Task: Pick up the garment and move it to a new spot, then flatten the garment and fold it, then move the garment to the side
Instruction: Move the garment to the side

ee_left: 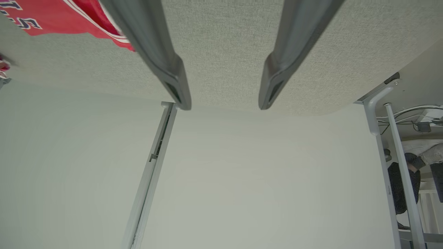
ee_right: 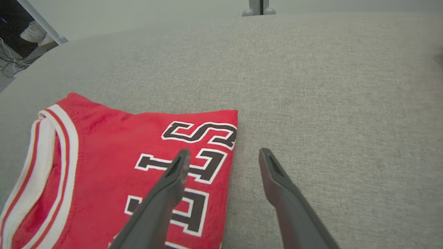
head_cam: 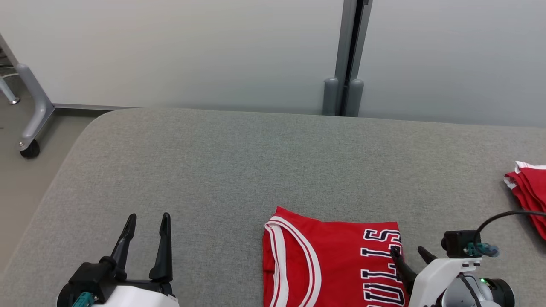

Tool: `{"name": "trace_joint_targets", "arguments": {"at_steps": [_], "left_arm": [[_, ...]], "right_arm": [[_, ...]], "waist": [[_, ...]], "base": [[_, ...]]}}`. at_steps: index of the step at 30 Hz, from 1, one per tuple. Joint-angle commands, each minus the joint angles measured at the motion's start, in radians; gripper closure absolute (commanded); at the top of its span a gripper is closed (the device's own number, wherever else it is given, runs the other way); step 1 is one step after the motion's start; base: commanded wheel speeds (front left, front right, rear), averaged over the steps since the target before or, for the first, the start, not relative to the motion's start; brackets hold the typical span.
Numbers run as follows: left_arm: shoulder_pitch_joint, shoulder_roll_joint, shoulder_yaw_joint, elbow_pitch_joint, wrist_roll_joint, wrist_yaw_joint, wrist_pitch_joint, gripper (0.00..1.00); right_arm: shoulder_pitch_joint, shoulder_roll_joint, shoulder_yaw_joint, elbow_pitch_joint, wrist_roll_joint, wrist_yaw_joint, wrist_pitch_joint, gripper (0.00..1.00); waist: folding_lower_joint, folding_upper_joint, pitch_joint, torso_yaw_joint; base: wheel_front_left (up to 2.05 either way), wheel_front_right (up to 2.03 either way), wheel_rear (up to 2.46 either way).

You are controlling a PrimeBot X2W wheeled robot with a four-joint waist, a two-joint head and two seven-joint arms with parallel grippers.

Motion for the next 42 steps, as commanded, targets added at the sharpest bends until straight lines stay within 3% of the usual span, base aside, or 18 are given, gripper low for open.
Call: {"name": "trace_joint_targets", "arguments": {"at_steps": [1,11,15,16,17,18,19,29,42], "left_arm": [[-0.018,0.000,-0.002,0.002,-0.004,-0.005,-0.001,0.00],[-0.029,-0.003,-0.008,0.010,-0.006,-0.007,-0.001,0.00],[-0.029,-0.004,-0.008,0.014,-0.004,-0.008,-0.001,0.00],[-0.029,-0.004,-0.008,0.017,-0.004,-0.009,-0.001,0.00],[-0.030,-0.005,-0.007,0.018,-0.003,-0.009,-0.001,0.00],[-0.030,-0.005,-0.006,0.019,-0.002,-0.009,-0.001,0.00],[-0.031,-0.004,-0.005,0.018,0.000,-0.010,-0.001,0.00],[-0.064,-0.005,-0.039,0.012,0.005,-0.026,-0.001,0.00],[-0.111,-0.010,-0.072,0.017,0.002,-0.039,-0.001,0.00]], "right_arm": [[-0.015,0.001,-0.001,0.018,0.016,0.001,0.047,0.00],[0.015,0.022,-0.025,0.069,0.072,0.001,0.207,0.00],[0.029,0.028,-0.024,0.065,0.094,0.001,0.229,0.00],[0.030,0.029,-0.024,0.062,0.098,0.001,0.225,0.04],[0.031,0.029,-0.025,0.058,0.101,0.001,0.219,0.50],[0.030,0.029,-0.026,0.054,0.102,0.001,0.214,0.67],[0.028,0.029,-0.025,0.050,0.102,0.001,0.207,1.00],[-0.026,0.001,-0.019,0.009,0.083,0.001,0.120,1.00],[-0.104,-0.040,0.027,-0.055,0.071,0.001,0.044,1.00]], "waist": [[0.0000,-0.0001,0.010,0.024],[0.0000,-0.0001,0.025,0.071],[0.0000,-0.0001,0.025,0.078],[0.0000,-0.0001,0.024,0.078],[0.0000,-0.0001,0.024,0.078],[0.0000,-0.0001,0.023,0.076],[0.0000,-0.0001,0.022,0.074],[0.0000,-0.0001,0.023,-0.012],[0.0000,-0.0001,0.067,-0.284]], "base": [[0.00,0.00,0.00],[0.00,0.00,0.00],[0.00,0.00,0.00],[0.00,0.00,0.00],[0.00,0.00,0.00],[0.00,0.00,0.00],[0.00,0.00,0.00],[0.00,0.00,0.00],[0.00,0.00,0.00]]}}
